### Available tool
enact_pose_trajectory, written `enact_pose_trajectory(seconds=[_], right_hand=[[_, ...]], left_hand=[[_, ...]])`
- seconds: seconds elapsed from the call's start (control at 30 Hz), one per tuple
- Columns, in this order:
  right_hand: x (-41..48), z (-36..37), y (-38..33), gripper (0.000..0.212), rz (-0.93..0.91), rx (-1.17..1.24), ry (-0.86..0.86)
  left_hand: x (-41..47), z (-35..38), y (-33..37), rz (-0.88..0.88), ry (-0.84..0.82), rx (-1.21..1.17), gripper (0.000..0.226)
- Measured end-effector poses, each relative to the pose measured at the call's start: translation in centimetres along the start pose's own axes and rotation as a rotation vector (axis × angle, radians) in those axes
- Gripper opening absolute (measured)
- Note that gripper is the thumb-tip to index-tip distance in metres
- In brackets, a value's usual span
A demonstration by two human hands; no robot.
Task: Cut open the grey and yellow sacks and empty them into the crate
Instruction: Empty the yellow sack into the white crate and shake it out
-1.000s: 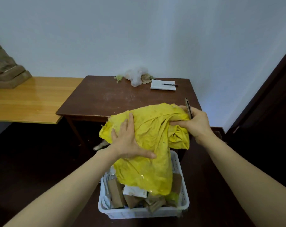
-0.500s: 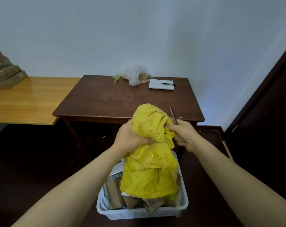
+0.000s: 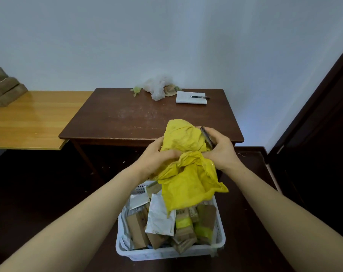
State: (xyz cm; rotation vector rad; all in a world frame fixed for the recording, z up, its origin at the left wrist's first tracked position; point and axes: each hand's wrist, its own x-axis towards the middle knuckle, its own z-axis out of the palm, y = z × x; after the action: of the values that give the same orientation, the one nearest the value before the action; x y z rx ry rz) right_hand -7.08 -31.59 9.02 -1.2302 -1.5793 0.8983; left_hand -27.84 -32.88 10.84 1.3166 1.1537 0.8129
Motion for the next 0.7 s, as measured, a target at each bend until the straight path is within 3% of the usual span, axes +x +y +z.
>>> enact_pose_trajectory(seconds=[0.03, 0.1, 0.2, 0.27, 0.37, 0.47, 0.6, 0.67, 0.7], right_hand=[[0.0, -0.1, 0.3, 0.072, 0.015, 0.035, 0.026], [0.0, -0.3, 0.6, 0.065, 0.021, 0.083, 0.087], [0.2, -0.7, 0.8, 0.047, 0.013, 0.159, 0.235], [0.4, -0.8, 0.4, 0.040, 0.009, 0.227, 0.273], [0.3, -0.1, -0.2, 0.034, 0.058, 0.352, 0.166], [-0.1, 0.8, -0.6, 0.022, 0.250, 0.581, 0.067], [-0.3, 1.5, -0.9, 0.019, 0.437, 0.737, 0.053], [-0.2, 1.8, -1.6, 0.009, 0.422, 0.671, -0.018], [0.0, 1.6, -1.9, 0.021, 0.422, 0.613, -0.074]], left_hand=[[-0.1, 0.0, 0.1, -0.010, -0.053, -0.005, 0.069], [-0.1, 0.1, 0.2, -0.004, -0.033, 0.211, 0.122], [-0.5, 0.1, -0.4, 0.007, 0.147, 0.423, 0.150], [-0.9, 0.4, -1.1, 0.056, 0.189, 0.328, 0.151], [-0.8, 0.8, -1.9, 0.141, 0.198, 0.295, 0.151], [-0.1, 1.0, -1.8, 0.136, 0.199, 0.316, 0.149], [-0.1, 1.6, -1.9, 0.207, 0.132, 0.163, 0.107], [-0.2, 1.9, -2.6, 0.279, 0.170, 0.095, 0.083], [-0.2, 2.0, -2.7, 0.279, 0.215, 0.045, 0.073]])
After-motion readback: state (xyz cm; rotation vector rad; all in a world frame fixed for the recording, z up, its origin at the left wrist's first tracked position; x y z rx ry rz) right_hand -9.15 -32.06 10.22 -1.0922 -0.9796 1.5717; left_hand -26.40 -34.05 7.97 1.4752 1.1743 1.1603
